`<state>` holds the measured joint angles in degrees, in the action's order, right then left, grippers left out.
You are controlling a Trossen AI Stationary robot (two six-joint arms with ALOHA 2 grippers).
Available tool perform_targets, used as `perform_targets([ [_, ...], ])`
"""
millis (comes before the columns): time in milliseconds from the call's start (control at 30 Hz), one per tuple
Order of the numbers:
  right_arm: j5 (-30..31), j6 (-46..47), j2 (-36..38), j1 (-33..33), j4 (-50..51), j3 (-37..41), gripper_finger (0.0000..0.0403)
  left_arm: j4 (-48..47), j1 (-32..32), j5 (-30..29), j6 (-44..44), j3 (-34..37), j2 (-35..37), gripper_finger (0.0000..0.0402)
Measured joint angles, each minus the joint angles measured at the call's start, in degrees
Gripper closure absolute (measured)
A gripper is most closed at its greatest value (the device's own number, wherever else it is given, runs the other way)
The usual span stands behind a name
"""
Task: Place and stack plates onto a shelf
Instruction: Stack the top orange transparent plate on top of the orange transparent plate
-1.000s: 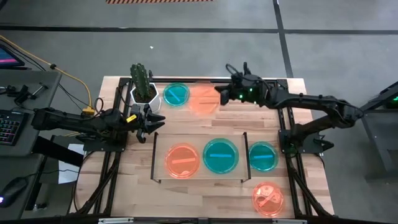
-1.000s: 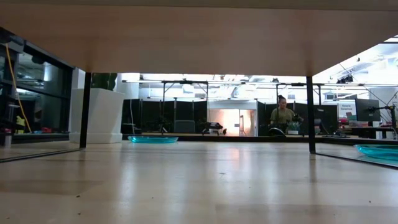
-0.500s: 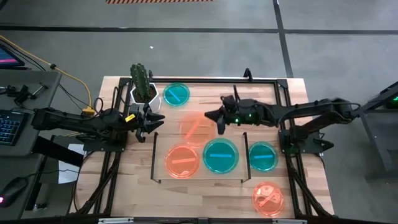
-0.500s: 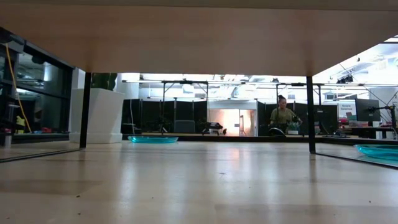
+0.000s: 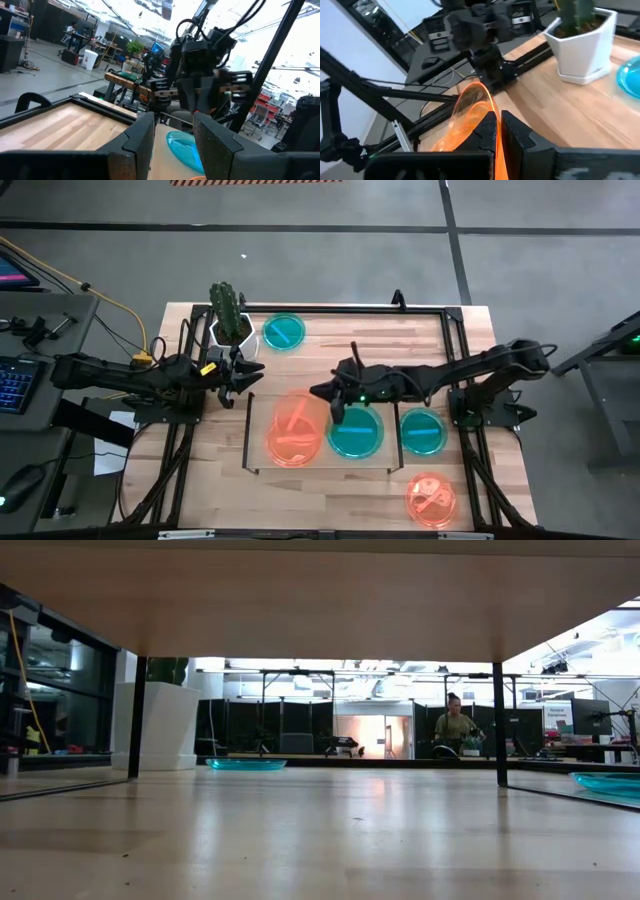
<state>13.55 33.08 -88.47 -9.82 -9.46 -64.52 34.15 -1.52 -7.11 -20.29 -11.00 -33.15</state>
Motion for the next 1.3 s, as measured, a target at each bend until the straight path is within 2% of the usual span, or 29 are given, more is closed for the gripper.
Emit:
perform_targets([
  [300,-0.06,-0.59,-4.17,-1.16,1.08,-3.22,0.0403,-0.32,-0.04,0.04,-0.04,0.0,0.0,0.0273],
  [1300,-0.27,0.51,-6.02,-3.06,0.13,-3.27,0.0403,-0.48,-0.04,0.15,-0.11,0.0,0.0,0.0273],
])
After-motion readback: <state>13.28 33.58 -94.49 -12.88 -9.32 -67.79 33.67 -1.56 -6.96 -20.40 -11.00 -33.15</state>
